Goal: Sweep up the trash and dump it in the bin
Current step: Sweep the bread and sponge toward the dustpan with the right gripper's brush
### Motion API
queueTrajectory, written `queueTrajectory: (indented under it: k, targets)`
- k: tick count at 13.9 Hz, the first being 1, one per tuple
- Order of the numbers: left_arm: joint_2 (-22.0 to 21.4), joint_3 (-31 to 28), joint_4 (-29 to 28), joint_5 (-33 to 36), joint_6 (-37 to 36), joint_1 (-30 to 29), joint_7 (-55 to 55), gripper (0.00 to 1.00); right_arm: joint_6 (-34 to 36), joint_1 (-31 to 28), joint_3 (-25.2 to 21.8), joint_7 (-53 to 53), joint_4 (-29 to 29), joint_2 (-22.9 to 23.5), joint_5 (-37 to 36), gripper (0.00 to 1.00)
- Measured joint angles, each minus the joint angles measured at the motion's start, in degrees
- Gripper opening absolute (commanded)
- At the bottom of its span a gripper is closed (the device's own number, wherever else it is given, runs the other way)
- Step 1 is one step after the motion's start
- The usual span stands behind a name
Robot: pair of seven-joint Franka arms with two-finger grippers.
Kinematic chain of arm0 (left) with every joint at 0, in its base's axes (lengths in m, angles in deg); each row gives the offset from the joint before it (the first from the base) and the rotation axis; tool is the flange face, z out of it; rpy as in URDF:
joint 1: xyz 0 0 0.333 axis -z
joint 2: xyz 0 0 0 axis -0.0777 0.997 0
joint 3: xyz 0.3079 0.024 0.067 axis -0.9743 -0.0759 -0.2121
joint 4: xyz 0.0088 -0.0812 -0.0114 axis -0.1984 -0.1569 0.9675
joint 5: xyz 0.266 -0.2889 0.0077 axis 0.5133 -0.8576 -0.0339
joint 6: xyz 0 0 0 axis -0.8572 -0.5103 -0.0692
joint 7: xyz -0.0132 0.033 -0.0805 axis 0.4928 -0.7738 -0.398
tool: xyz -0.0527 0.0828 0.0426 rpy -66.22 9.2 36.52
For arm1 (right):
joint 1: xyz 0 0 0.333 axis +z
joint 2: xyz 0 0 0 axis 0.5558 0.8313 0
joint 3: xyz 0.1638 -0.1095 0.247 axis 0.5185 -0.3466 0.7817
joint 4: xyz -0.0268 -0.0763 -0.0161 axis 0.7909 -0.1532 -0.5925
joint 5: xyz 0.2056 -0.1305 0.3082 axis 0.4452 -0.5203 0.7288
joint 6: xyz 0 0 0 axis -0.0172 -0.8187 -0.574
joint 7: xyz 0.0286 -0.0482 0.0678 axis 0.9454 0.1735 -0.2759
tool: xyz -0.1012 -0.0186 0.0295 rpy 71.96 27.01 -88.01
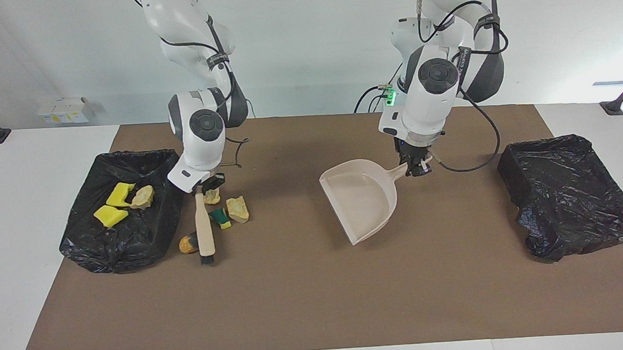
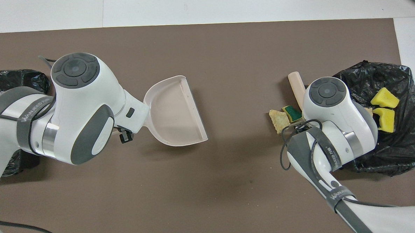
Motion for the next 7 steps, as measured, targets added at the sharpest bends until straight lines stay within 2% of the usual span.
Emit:
queueTrajectory:
  k: [4, 7]
  targets:
    - [-0.1, 0.0, -4.8, 0.0, 4.2, -2.3, -6.8, 0.00, 3.2, 6.9, 0.5, -0.1, -1.5, -0.3, 7.1, 0.00]
    - [-0.1, 0.6, -7.5, 0.0, 7.8, -2.0, -6.9, 0.00, 9.3, 6.9, 0.3, -0.1, -6.4, -0.7, 7.9, 0.00]
